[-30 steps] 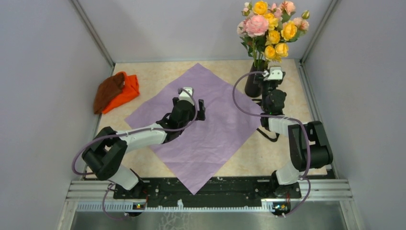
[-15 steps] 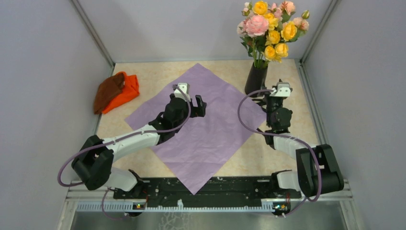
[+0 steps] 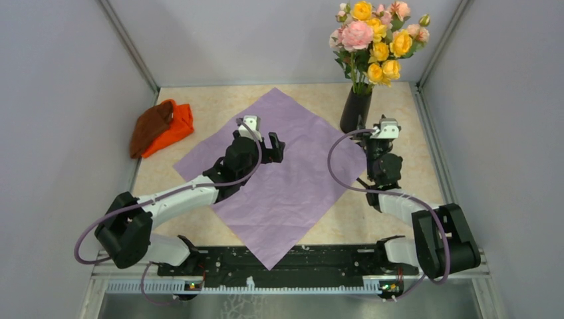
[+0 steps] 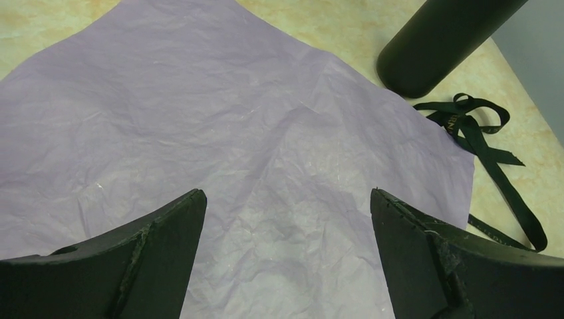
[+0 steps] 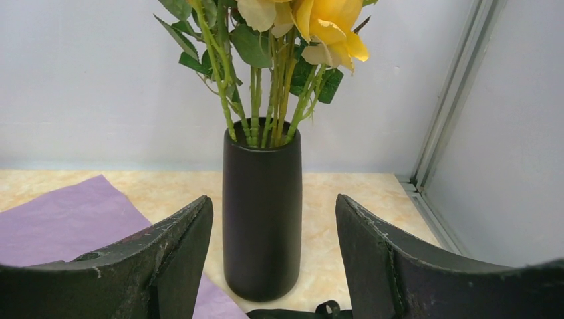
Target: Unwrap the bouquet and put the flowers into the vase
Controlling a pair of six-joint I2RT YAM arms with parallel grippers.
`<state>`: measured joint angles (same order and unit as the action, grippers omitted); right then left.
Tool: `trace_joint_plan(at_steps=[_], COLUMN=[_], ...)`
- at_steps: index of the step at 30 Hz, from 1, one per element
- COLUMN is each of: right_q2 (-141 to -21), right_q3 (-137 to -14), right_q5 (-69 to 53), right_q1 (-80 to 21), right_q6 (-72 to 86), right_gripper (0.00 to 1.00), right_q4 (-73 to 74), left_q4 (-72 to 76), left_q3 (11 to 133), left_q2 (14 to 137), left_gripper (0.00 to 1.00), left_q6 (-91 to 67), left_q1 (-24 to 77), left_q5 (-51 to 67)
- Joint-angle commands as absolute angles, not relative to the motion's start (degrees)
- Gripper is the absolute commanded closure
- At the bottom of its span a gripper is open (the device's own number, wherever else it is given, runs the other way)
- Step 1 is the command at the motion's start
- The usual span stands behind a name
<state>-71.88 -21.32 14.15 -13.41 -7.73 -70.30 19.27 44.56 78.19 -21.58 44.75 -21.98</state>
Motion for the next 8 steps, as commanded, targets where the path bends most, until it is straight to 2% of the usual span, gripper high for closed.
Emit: trace_joint_plan(at_steps=[1, 8], right_q2=[-70.9, -71.21], right_q3=[-21.65, -21.2], right_q5=[15.04, 15.49], right_q1=[-13.88, -13.85], right_q6=[-7.78, -8.0], right_gripper=[0.33, 0.33], right_q4=[-72.08, -73.3], left_q4=[19.33, 16.11], left_q3=[44.31, 46.81], left_q2=[77.17, 79.78], left_gripper=[0.01, 0.01], left_q6=[-21.93, -22.69], left_q1=[44.96, 44.99], left_q5=[-23.96, -24.48])
